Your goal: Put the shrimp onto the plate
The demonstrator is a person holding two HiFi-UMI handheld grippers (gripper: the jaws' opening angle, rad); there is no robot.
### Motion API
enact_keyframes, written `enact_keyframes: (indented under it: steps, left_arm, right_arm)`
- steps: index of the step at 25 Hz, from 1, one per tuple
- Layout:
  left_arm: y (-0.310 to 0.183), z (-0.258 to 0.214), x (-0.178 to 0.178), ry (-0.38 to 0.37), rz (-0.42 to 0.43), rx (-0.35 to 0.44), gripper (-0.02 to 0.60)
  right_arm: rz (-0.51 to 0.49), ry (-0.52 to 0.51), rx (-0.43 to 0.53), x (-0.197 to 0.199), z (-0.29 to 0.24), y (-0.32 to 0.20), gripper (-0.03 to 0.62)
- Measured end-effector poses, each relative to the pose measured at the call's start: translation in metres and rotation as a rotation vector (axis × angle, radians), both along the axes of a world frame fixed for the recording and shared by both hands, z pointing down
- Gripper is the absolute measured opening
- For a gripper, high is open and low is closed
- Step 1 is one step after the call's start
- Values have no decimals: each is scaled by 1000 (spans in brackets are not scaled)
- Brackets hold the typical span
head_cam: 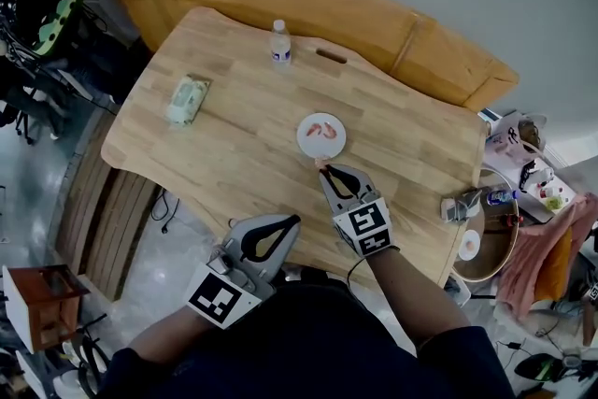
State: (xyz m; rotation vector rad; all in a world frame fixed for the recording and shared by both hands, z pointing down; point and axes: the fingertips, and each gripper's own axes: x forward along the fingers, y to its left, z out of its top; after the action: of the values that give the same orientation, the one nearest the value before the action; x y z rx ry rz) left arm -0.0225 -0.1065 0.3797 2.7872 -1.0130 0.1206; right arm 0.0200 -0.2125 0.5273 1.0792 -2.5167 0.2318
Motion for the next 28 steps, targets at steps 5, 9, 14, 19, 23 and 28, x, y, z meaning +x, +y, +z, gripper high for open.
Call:
enact_keyframes:
  steps: [5, 9, 14, 19, 23, 28]
  left_arm:
    - [-4, 2, -5, -4, -19, -3, -2]
    - [-7, 5, -9, -7, -33, -9, -2]
    - [-12, 5, -16, -9, -52, -16, -2]
    - [-14, 7, -22, -9, -77, -25, -2]
    - [-17, 8, -29, -19, -90, -43, -2]
    - [-22, 14, -37, -35, -111, -60, -2]
  right_arm:
    - [-7, 41, -35, -2, 28, -17, 55]
    - [-8, 86, -59, -2, 56, -33, 55]
    - [-15, 163, -107, 2, 94, -54, 55]
    - [-27, 232, -158, 6, 131, -72, 55]
    - [-31, 271, -195, 6, 154, -86, 55]
    - [-46, 337, -266, 5, 184, -97, 55]
